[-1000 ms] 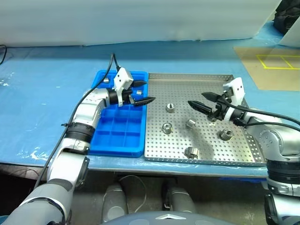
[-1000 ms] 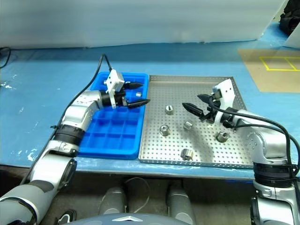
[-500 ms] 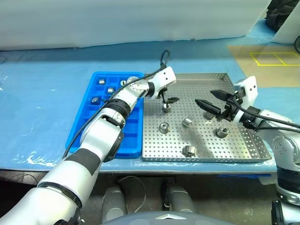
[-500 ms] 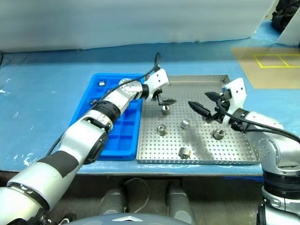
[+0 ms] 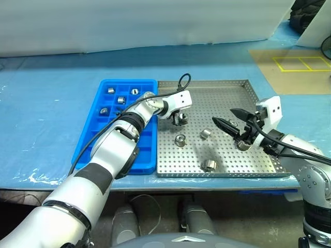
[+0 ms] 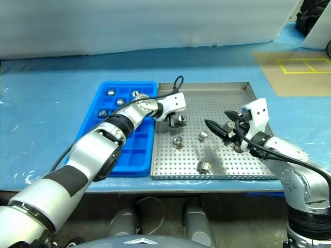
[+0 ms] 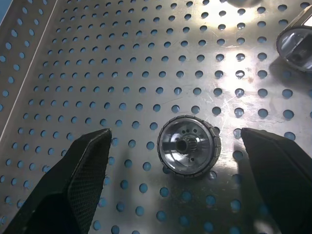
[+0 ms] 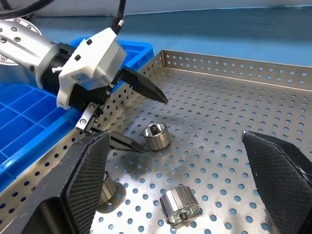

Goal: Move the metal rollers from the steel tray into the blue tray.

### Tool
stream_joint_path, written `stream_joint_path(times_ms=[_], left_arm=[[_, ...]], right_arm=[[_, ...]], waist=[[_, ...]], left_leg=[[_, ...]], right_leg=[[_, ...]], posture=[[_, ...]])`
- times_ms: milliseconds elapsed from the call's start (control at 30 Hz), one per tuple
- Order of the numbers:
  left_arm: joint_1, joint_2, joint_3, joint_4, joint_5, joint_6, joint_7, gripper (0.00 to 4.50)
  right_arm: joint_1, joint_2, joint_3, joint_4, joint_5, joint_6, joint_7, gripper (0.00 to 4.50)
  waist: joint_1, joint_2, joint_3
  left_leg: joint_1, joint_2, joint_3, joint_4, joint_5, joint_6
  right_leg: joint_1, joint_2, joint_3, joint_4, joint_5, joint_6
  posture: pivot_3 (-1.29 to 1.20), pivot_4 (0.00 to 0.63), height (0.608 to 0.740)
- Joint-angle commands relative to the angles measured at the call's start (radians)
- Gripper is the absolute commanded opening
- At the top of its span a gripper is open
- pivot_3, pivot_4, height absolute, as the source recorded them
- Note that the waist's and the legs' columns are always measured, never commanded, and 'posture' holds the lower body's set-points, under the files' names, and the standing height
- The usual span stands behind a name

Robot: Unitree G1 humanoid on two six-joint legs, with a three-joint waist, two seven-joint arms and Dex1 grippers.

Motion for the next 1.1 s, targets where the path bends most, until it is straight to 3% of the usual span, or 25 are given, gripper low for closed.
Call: stream_joint_path(times_ms=[33, 367, 467, 567, 667, 733, 867, 1100], left_arm=[[0.005, -0.010, 0.009, -0.002, 0.020, 0.020, 0.048, 4.50], [0.045, -0.005, -0.023, 0.008, 0.089, 0.067, 0.142, 4.50], [0.048, -0.003, -0.022, 0.006, 0.096, 0.058, 0.140, 4.50], [0.051, 0.007, -0.022, 0.003, 0.104, 0.046, 0.136, 3.87], [0.050, 0.016, -0.016, 0.003, 0.104, 0.056, 0.146, 2.92], [0.051, 0.025, -0.015, 0.003, 0.105, 0.054, 0.125, 2.92], [0.052, 0.040, -0.012, 0.001, 0.105, 0.047, 0.119, 2.00], [0.029, 0.050, 0.071, -0.027, 0.023, -0.012, -0.025, 1.88]], right_arm=[[0.022, 0.009, -0.035, -0.056, 0.025, -0.006, -0.024, 4.45], [0.024, 0.022, -0.018, -0.057, 0.027, -0.018, -0.058, 4.45], [0.022, 0.026, -0.012, -0.053, 0.025, -0.024, -0.062, 4.45], [0.019, 0.031, 0.002, -0.043, 0.016, -0.032, -0.062, 4.50], [0.007, 0.036, 0.013, -0.035, 0.014, -0.037, -0.062, 4.50], [-0.001, 0.037, 0.018, -0.028, 0.012, -0.040, -0.062, 4.50], [-0.019, 0.036, 0.025, -0.012, 0.010, -0.046, -0.056, 4.50], [-0.027, 0.033, 0.047, -0.009, 0.019, -0.044, -0.032, 4.50]], waist=[[-0.001, 0.000, 0.000], [-0.022, 0.000, 0.000], [-0.026, 0.000, 0.000], [-0.029, 0.000, 0.000], [-0.034, 0.000, 0.000], [-0.039, 0.000, 0.000], [-0.053, 0.000, 0.000], [-0.049, 0.001, 0.000]], left_leg=[[0.000, 0.000, 0.000, 0.000, 0.000, 0.000], [0.000, 0.000, 0.000, 0.001, -0.002, 0.003], [0.000, -0.001, 0.000, 0.002, -0.003, 0.005], [0.000, -0.004, 0.000, 0.003, -0.004, 0.006], [-0.001, -0.008, 0.000, 0.003, -0.005, 0.008], [-0.002, -0.009, 0.000, 0.003, -0.006, 0.009], [-0.007, -0.010, 0.000, 0.003, -0.007, 0.012], [-0.010, -0.010, 0.000, 0.003, -0.008, 0.019]], right_leg=[[0.000, 0.000, 0.000, 0.000, 0.000, 0.000], [0.002, -0.001, -0.001, -0.002, 0.000, 0.001], [0.002, -0.003, -0.001, -0.003, -0.004, 0.008], [0.002, -0.006, -0.001, -0.003, -0.003, 0.009], [0.002, -0.010, -0.001, -0.003, -0.003, 0.011], [0.002, -0.012, -0.002, -0.004, -0.003, 0.012], [0.002, -0.013, -0.002, -0.012, 0.004, 0.010], [0.000, -0.014, -0.003, -0.015, 0.004, 0.009]], posture=[[-0.57, 0.150, 0.740], [-0.56, 0.150, 0.740], [-0.56, 0.150, 0.740], [-0.55, 0.150, 0.740], [-0.54, 0.150, 0.740], [-0.54, 0.150, 0.740], [-0.52, 0.150, 0.740], [-0.51, 0.150, 0.740]])
